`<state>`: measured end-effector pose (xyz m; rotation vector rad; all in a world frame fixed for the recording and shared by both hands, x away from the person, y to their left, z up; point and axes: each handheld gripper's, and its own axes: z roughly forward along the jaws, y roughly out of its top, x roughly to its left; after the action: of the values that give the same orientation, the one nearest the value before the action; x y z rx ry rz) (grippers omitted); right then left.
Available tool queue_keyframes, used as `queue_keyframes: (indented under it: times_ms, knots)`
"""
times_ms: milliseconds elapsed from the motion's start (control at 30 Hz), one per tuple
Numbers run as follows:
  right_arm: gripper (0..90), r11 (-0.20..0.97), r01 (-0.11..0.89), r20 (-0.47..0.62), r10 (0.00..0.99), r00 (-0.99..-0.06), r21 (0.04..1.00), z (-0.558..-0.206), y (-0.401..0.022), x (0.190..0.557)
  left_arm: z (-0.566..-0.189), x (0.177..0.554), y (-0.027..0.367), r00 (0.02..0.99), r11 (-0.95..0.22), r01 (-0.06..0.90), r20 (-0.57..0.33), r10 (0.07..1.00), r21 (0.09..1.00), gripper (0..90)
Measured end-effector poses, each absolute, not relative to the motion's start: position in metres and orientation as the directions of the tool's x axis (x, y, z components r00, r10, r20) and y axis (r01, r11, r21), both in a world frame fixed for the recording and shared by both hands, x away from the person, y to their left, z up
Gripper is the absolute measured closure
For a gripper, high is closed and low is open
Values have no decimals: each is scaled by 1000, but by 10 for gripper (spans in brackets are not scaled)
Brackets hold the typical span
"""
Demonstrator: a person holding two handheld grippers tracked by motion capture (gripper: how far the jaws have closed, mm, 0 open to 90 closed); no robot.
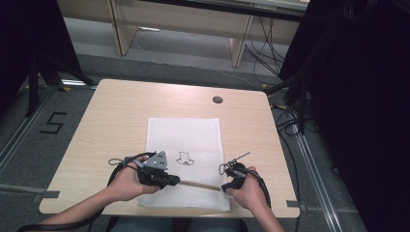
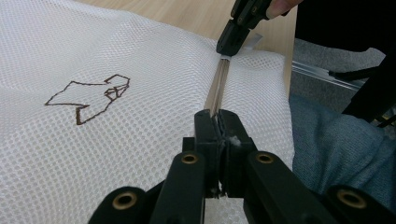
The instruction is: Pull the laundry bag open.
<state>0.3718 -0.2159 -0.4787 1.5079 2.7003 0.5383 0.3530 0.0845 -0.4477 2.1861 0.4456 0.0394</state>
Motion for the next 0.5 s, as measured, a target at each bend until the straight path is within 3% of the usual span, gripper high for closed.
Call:
queue_keyframes:
  times_ms: [500]
  knots:
    - [900,481,826,164,826,-539,293,-479,-216,372,-448,350,93,927,-540,323,-145,345,777,873]
